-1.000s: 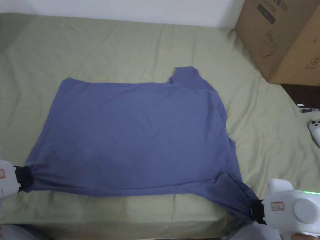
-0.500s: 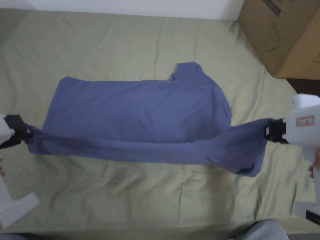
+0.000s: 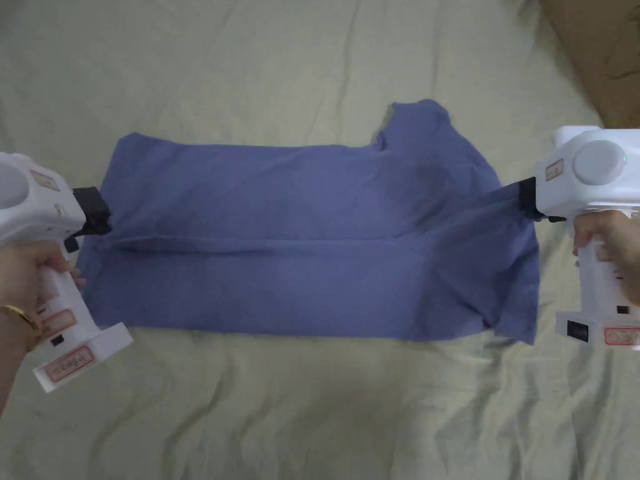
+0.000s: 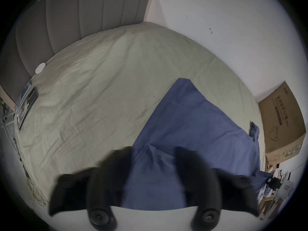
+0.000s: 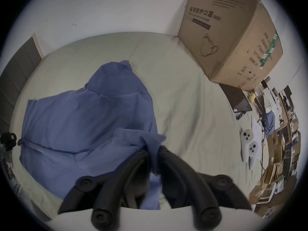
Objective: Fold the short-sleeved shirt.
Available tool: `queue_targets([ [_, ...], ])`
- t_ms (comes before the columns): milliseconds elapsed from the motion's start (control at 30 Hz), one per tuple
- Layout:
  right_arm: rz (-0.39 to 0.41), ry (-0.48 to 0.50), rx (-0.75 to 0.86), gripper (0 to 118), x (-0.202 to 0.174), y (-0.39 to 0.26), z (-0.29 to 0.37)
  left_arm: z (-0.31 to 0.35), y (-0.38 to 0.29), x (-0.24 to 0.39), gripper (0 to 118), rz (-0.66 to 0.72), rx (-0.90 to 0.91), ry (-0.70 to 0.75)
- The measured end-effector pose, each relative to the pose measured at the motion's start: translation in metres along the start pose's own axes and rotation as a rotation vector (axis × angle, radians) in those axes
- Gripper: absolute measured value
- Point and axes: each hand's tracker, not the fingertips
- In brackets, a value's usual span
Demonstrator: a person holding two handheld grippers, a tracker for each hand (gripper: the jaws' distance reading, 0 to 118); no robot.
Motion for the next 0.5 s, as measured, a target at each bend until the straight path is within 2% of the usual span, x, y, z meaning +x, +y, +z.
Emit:
queue_targets([
  [33, 0.004, -0.001, -0.012, 60, -0.002, 0.001, -0.006, -0.003, 0.001, 0.002, 100, -0.008, -0.010, -0.003],
  [67, 0.008, -0.008, -0.026, 94, -0.001, 0.002, -0.009, -0.003, 0.000, 0.003, 105, -0.015, -0.017, -0.001],
  [100, 0.002, -0.001, -0.036, 103, 0.000, 0.002, -0.012, 0.000, -0.001, 0.004, 105, -0.022, -0.018, -0.001],
  [333, -0.076, 0.072, 0.148, 103, 0.024, -0.023, 0.054, 0.065, -0.025, 0.004, 105, -0.223, 0.216, -0.082],
  [500, -0.045, 0.081, 0.423, 105, 0.024, -0.078, 0.140, 0.131, -0.076, -0.004, 105, -0.327, 0.475, -0.095],
])
